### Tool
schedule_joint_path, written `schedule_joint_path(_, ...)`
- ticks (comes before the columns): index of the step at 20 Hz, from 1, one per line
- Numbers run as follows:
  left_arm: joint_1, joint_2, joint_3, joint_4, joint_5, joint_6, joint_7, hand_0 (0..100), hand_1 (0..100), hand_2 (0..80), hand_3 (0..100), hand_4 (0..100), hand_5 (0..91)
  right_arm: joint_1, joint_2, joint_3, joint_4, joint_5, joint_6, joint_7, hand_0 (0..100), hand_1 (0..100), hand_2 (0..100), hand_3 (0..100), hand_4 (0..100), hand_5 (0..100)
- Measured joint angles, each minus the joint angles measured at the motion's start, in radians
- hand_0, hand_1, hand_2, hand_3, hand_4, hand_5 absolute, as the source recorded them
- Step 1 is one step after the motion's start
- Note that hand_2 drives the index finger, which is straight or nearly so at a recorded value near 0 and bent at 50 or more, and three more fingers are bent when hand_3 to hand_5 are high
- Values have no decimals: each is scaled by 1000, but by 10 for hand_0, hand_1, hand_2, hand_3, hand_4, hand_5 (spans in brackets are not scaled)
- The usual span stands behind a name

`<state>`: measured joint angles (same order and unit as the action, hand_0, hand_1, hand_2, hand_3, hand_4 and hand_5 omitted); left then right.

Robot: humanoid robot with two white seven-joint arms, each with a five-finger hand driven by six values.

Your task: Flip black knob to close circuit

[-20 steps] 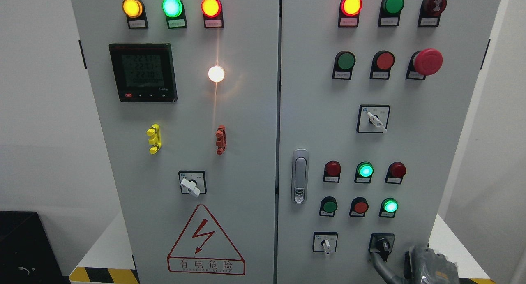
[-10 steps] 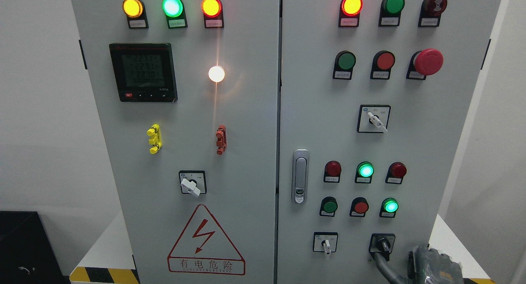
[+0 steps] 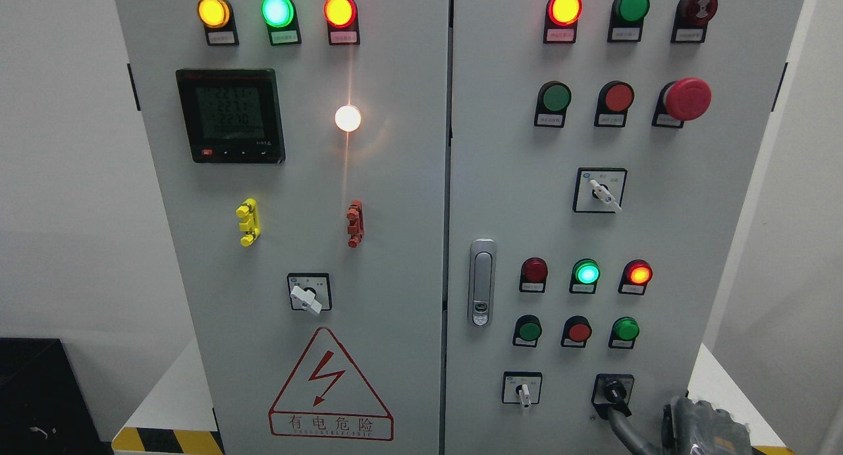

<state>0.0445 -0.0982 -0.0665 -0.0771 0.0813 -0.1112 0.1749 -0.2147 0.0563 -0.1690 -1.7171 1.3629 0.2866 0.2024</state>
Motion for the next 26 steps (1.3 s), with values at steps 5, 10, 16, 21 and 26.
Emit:
schedule_joint_path(5, 0, 0, 0, 0, 0, 0, 0, 120, 556, 0, 0, 0, 0, 0, -1, -7, -2, -4, 3, 4, 0, 0, 950, 1000, 1000, 996)
schedule_joint_path(10, 0, 0, 0, 0, 0, 0, 0, 120, 556, 0, 0, 0, 0, -2, -1, -14, -7, -8, 3, 5, 0, 0, 949, 1000, 1000, 995)
schedule_joint_path(16, 0, 0, 0, 0, 0, 0, -1, 120, 556, 0, 0, 0, 0, -6, 0, -18, -14, -11, 3, 6, 0, 0, 948, 1000, 1000, 995)
schedule_joint_path(21, 0, 0, 0, 0, 0, 0, -5, 120, 556, 0, 0, 0, 0, -8, 1, -21, -18, -12, 0, 7, 0, 0, 947, 1000, 1000, 994)
schedule_joint_path(26, 0, 0, 0, 0, 0, 0, -1, 120, 556, 0, 0, 0, 0, -8, 2, -22, -21, -13, -3, 7, 0, 0, 946, 1000, 1000, 994)
